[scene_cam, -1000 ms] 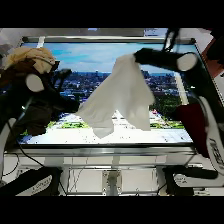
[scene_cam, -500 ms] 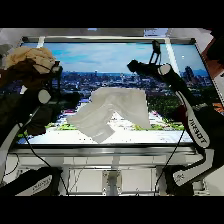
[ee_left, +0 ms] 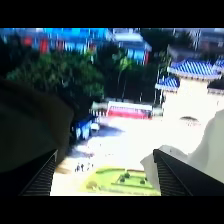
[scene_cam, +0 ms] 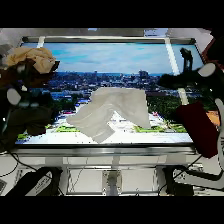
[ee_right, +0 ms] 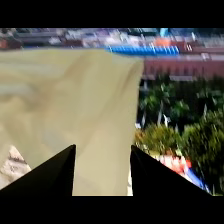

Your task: Fold the shirts.

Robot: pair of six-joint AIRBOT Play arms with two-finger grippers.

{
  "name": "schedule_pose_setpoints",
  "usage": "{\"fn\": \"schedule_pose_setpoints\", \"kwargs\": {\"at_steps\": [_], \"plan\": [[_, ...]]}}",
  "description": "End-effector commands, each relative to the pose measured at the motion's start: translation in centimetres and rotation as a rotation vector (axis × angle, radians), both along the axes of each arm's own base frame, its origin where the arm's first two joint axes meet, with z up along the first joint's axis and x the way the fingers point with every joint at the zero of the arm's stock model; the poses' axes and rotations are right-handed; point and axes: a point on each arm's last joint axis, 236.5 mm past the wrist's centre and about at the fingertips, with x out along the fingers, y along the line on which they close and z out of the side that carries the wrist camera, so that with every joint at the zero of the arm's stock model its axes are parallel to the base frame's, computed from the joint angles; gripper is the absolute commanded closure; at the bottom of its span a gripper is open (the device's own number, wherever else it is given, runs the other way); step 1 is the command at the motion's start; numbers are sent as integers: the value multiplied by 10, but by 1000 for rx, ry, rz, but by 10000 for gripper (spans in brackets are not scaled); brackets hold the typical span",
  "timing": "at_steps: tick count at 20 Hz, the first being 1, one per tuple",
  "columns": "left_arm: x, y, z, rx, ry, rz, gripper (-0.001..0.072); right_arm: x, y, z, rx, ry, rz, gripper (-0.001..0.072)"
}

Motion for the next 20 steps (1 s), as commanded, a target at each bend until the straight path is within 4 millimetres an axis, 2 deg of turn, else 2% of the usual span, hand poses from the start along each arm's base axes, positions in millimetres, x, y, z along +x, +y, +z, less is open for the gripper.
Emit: {"fn": "schedule_pose_setpoints", "kwargs": {"at_steps": [1, 3, 5, 9, 12, 17, 20], "plan": [[-79, -45, -65, -260, 167, 83, 9, -93, -9, -47, 72, 243, -57, 303], [-98, -73, -81, -412, 175, 137, 10, -137, 1, -78, 157, 376, -114, 303], [-102, -83, -89, -478, 172, 181, 9, -165, 21, -102, 262, 467, -147, 302], [-93, -79, -92, -502, 131, 253, 9, -186, 46, -134, 390, 528, -244, 302], [-87, -78, -91, -519, 113, 284, 9, -184, 52, -149, 448, 513, -338, 302], [-80, -86, -84, -574, 88, 297, 9, -151, 41, -166, 453, 378, -515, 302], [-80, -85, -84, -570, 86, 290, 9, -135, 49, -169, 453, 333, -549, 303]]}}
